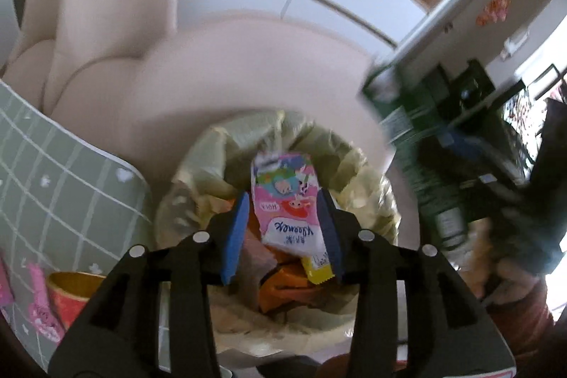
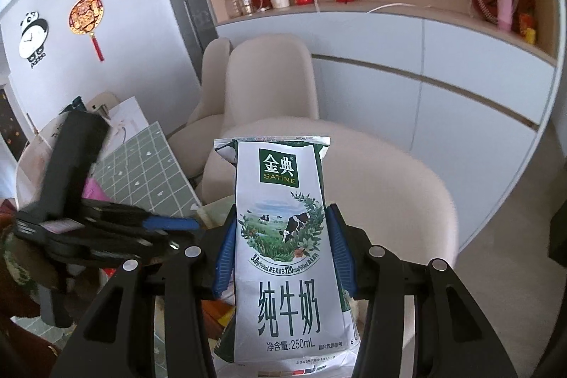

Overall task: Collect trash
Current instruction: 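Open the left gripper over the trash bag while the right releases the milk carton into it, then move both grippers back over the table toward the snack bags, then grasp the pink-yellow chips bag with the left gripper while the right grasps the red snack bag, then carry both bags over the trash bag and open both grippers to drop them, then move the left gripper to the pink handheld fan while the right moves to the red paper cup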

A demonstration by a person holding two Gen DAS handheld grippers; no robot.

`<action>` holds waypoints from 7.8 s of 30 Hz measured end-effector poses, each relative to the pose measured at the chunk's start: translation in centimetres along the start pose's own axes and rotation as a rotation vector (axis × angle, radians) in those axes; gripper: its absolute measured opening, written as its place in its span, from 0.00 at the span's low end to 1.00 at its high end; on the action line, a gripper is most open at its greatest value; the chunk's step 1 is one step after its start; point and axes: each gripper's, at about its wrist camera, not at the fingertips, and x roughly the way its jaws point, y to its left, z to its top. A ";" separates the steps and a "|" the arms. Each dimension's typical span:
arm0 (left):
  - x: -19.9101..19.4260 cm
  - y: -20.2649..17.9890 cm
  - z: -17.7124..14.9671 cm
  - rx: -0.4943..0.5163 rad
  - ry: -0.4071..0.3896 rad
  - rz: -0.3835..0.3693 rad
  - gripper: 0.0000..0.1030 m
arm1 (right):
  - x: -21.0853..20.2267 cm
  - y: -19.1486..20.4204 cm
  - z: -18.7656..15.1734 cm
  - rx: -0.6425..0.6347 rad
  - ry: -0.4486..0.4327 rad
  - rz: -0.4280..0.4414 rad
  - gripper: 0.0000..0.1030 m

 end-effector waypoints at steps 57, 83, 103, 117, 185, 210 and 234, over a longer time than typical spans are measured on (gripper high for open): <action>-21.9 18.4 -32.3 -0.338 -0.156 0.285 0.42 | 4.3 21.9 -18.7 -0.018 0.260 0.071 0.51; -14.2 13.7 -28.2 -0.368 -0.022 0.262 0.39 | 1.9 20.7 -13.8 -0.083 0.226 0.114 0.16; -18.3 15.4 -25.7 -0.358 -0.147 0.308 0.01 | 1.5 22.8 -13.2 -0.155 0.215 0.148 0.16; -24.8 16.0 -22.3 -0.269 -0.293 0.308 0.01 | -1.5 24.2 -11.1 -0.168 0.126 0.113 0.16; -1.3 -0.4 -0.8 -0.085 -0.080 -0.027 0.01 | 0.4 -0.5 -5.4 0.001 0.107 -0.048 0.52; -2.3 -1.4 -3.0 0.017 -0.100 0.114 0.40 | -3.1 -0.9 -6.4 0.112 0.016 -0.055 0.52; -24.1 20.7 -20.7 -0.460 -0.334 0.482 0.42 | 5.7 22.9 -6.5 -0.213 0.145 0.171 0.52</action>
